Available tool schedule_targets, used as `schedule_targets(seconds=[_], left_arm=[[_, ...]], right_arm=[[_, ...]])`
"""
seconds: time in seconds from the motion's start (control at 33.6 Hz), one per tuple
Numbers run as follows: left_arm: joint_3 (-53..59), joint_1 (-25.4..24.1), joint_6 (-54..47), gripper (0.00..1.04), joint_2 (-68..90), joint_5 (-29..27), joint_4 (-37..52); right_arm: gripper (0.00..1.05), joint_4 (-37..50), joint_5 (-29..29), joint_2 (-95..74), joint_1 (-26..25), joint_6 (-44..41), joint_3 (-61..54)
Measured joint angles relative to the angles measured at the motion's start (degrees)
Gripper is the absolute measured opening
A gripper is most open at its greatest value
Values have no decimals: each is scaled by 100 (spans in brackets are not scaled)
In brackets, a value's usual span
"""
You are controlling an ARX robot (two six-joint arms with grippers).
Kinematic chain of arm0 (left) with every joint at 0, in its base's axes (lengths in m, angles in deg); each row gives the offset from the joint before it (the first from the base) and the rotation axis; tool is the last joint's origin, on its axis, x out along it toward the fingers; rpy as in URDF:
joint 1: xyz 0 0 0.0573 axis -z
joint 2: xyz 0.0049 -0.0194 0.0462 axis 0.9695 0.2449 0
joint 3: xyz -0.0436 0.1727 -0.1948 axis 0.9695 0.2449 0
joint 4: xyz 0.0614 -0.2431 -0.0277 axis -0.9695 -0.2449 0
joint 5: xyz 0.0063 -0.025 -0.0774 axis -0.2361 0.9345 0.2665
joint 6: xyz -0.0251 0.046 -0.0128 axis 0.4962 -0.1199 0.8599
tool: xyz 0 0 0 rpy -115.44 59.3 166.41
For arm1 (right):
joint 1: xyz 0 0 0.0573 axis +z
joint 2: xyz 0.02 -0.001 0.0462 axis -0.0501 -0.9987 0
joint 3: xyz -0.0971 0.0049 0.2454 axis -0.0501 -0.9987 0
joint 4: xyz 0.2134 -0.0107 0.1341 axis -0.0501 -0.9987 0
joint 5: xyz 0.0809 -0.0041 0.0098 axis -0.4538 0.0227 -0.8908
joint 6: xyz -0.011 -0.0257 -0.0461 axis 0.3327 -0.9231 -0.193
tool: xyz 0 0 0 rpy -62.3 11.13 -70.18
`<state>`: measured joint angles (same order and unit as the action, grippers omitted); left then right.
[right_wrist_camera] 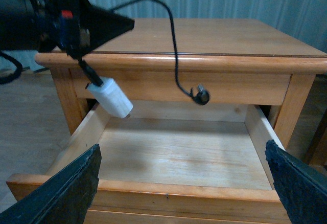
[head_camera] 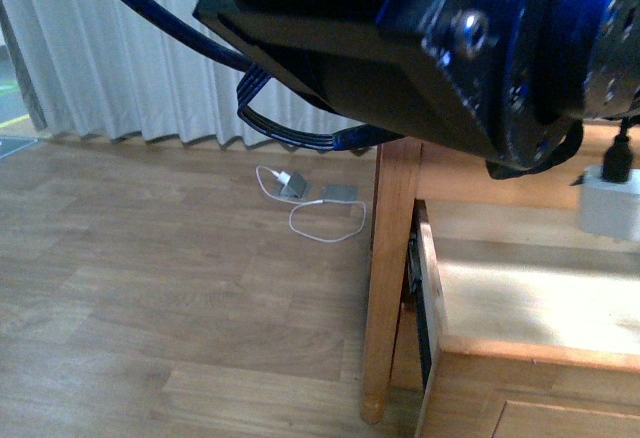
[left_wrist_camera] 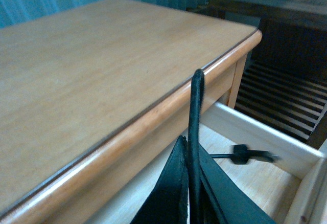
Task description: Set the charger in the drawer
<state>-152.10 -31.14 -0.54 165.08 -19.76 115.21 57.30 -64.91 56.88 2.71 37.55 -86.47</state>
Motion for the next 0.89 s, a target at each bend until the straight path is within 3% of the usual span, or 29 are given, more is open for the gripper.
schedule_targets(seconds=[0.21,0.42,0.68,0.89], left_arm=[[-44,-55,24,7,330,-63,-142],[-37,-79,-125,47,361,-323,-114],[675,-389,-330,98,-695,-1196,2],[1998,-986,-459,98,-2487,-1635,85]], right_arm=[[96,0,0,0,0,0,0],[96,0,0,0,0,0,0],[96,0,0,0,0,0,0],[96,0,0,0,0,0,0]])
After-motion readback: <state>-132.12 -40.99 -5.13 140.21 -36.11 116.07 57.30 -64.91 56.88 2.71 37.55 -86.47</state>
